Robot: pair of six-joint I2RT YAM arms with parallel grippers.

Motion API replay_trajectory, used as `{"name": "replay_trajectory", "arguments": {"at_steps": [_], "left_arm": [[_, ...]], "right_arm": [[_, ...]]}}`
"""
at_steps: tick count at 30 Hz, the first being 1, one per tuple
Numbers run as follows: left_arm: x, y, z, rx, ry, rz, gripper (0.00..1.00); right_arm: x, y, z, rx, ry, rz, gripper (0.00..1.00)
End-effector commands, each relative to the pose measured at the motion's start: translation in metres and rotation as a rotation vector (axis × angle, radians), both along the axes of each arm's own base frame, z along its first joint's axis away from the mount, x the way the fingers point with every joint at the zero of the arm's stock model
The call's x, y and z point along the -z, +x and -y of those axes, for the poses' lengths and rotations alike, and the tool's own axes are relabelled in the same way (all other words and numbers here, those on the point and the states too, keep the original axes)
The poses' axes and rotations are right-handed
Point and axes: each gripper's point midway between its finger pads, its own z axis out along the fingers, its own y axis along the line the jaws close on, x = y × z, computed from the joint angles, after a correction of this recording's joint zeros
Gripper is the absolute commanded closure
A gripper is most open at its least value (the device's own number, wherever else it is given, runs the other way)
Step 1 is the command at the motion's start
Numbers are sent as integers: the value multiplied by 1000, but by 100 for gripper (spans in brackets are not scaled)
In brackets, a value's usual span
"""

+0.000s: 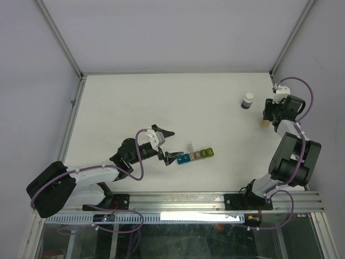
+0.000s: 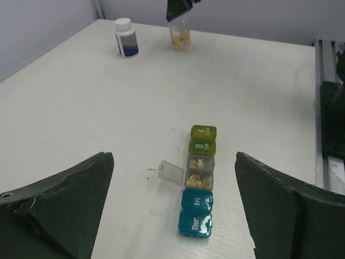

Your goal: Sort the pills into containers

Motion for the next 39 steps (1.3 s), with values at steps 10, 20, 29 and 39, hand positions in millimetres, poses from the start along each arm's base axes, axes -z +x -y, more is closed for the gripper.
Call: {"name": "replay_trajectory", "arguments": {"at_steps": [10, 20, 29, 39], "left_arm": [[15, -19, 1, -1, 45, -15, 6], [5, -8, -16, -150, -30, -215, 5], [43, 10, -35, -343, 31, -393, 6], [61, 8, -41, -375, 70, -449, 9]], "right_arm": [[-52, 2, -64, -342, 179, 150, 93], [-92, 35, -264, -796, 115, 134, 94], [-67, 101, -428, -982, 12, 63, 93], [-55, 143, -493, -1010, 52, 51, 91]]}}
